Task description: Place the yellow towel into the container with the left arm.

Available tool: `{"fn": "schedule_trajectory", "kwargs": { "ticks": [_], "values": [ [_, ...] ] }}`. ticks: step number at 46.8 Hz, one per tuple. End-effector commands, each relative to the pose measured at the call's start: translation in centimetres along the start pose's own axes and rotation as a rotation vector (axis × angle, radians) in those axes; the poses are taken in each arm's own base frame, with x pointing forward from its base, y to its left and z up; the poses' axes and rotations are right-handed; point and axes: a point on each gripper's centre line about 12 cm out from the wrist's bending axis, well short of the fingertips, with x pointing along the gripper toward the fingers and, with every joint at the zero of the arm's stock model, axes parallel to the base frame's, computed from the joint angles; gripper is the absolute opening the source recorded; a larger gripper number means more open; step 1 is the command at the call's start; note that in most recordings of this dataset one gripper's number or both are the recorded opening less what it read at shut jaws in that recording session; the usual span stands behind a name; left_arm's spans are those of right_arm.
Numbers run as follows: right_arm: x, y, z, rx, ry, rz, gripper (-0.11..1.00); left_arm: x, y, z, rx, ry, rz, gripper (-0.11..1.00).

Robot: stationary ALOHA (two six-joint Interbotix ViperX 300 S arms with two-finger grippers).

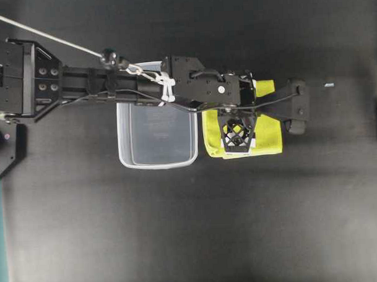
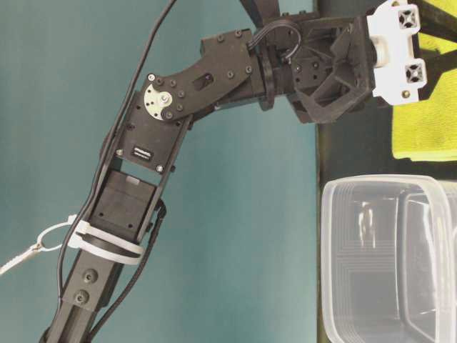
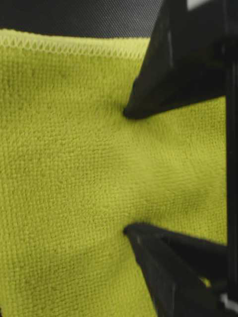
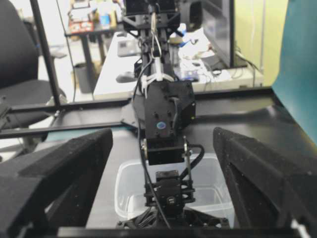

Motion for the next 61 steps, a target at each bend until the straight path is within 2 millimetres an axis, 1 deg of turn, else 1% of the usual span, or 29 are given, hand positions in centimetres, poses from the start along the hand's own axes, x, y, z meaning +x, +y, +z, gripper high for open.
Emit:
{"fn": "schedule_trajectory", "kwargs": {
  "ticks": [1,5,8,10,12,16,17,19,20,24,28,31,32,35,38,43,46,48,52,57,61],
  "values": [
    [0.0,0.0,1.0,-0.006,-0.028,-0.001,0.79,-0.7,-0.6,0.4,0.027,-0.019,0.001,0.66],
    [-0.1,0.0,1.2,-0.012,-0.035,-0.001,0.79,-1.8,-0.9,1.1,0.038,-0.051,0.002,0.42],
    [-0.1,0.0,1.2,-0.012,-0.038,0.0,0.78,-3.2,-1.3,1.8,0.054,-0.078,0.003,0.23],
    [-0.2,0.0,1.3,-0.012,-0.04,0.0,0.78,-4.3,-1.4,2.2,0.061,-0.09,0.004,0.14],
    [-0.2,0.0,1.4,-0.012,-0.045,0.0,0.78,-5.6,-1.4,2.6,0.066,-0.098,0.005,0.07],
    [-0.3,0.0,1.5,-0.014,-0.048,0.0,0.78,-8.9,-1.3,3.2,0.068,-0.115,0.008,0.07],
    [-0.3,0.0,1.5,-0.014,-0.046,0.0,0.78,-10.4,-1.2,3.3,0.066,-0.122,0.01,0.07],
    [-0.3,0.0,1.5,-0.014,-0.045,0.0,0.78,-12.4,-1.0,3.5,0.063,-0.137,0.013,0.07],
    [-0.3,0.0,1.5,-0.012,-0.045,0.0,0.78,-14.1,-1.0,3.6,0.062,-0.148,0.014,0.07],
    [-0.3,0.0,1.5,-0.016,-0.048,0.0,0.78,-18.8,-0.8,3.5,0.056,-0.2,0.021,0.07],
    [-0.3,0.0,1.6,-0.016,-0.049,0.0,0.78,-22.8,-0.8,2.7,0.049,-0.235,0.024,0.07],
    [-0.3,0.0,1.6,-0.016,-0.051,0.0,0.78,-25.2,-0.7,1.6,0.046,-0.242,0.026,0.07],
    [-0.3,0.0,1.6,-0.016,-0.051,0.0,0.77,-26.0,-0.7,1.0,0.047,-0.239,0.026,0.07],
    [-0.3,0.0,1.5,-0.016,-0.048,0.0,0.77,-27.6,-0.7,-0.5,0.047,-0.237,0.027,0.07],
    [-0.3,0.0,1.5,-0.016,-0.046,0.0,0.77,-28.2,-0.7,-2.1,0.046,-0.217,0.028,0.07],
    [-0.3,0.1,1.5,-0.012,-0.048,0.002,0.77,-28.4,-0.5,-5.0,0.024,-0.183,0.025,0.07],
    [-0.3,0.1,1.6,-0.014,-0.049,0.003,0.77,-28.1,-0.4,-6.8,0.019,-0.162,0.026,0.07],
    [-0.3,0.1,1.5,-0.014,-0.049,0.005,0.77,-27.9,-0.4,-7.6,0.015,-0.159,0.026,0.07],
    [-0.3,0.1,1.5,-0.014,-0.049,0.006,0.77,-27.6,-0.3,-8.8,0.011,-0.169,0.031,0.07],
    [-0.2,0.1,1.5,-0.014,-0.047,0.006,0.77,-27.2,-0.1,-9.6,0.003,-0.19,0.035,0.07],
    [-0.2,0.1,1.5,-0.014,-0.047,0.006,0.77,-26.3,0.0,-10.2,0.003,-0.189,0.037,0.07]
  ]
}}
